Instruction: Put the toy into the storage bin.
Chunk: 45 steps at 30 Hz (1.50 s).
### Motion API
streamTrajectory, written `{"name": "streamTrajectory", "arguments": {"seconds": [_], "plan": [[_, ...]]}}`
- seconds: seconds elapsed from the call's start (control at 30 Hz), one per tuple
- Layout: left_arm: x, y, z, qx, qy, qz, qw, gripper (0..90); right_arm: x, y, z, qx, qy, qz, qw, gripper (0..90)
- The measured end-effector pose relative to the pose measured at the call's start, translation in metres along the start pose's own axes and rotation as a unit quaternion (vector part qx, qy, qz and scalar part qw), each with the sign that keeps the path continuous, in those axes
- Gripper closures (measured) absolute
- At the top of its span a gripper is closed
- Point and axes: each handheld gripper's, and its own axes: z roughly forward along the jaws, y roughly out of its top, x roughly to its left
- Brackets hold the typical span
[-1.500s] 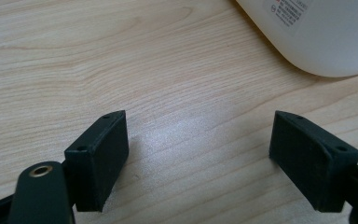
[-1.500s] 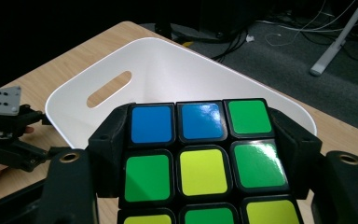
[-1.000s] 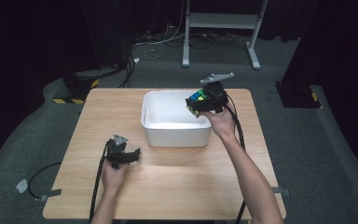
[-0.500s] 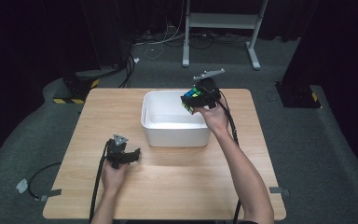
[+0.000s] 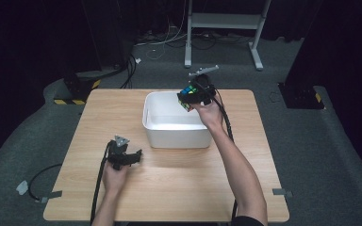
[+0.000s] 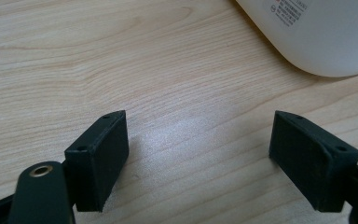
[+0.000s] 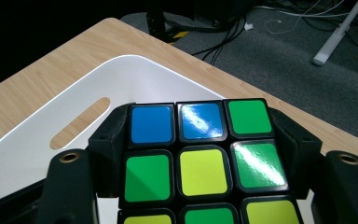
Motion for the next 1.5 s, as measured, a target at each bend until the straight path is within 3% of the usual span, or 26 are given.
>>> {"name": "streamTrajectory", "arguments": {"seconds": [0.3, 0.67, 1.23, 1.5], "plan": [[0.0, 0.0, 0.0, 0.0, 0.0, 0.0, 1.0, 19.8, 0.001, 0.009, 0.015, 0.005, 0.0, -0.001, 1.0, 33.4], [0.0, 0.0, 0.0, 0.0, 0.0, 0.0, 1.0, 19.8, -0.001, 0.007, 0.035, 0.028, -0.007, 0.008, 0.9995, 33.5], [0.0, 0.0, 0.0, 0.0, 0.0, 0.0, 1.0, 19.8, -0.004, 0.003, 0.049, 0.048, -0.01, 0.023, 0.9985, 33.4], [0.0, 0.0, 0.0, 0.0, -0.001, 0.0, 1.0, 19.8, -0.001, 0.002, 0.056, 0.062, -0.004, 0.018, 0.9979, 33.4]]}}
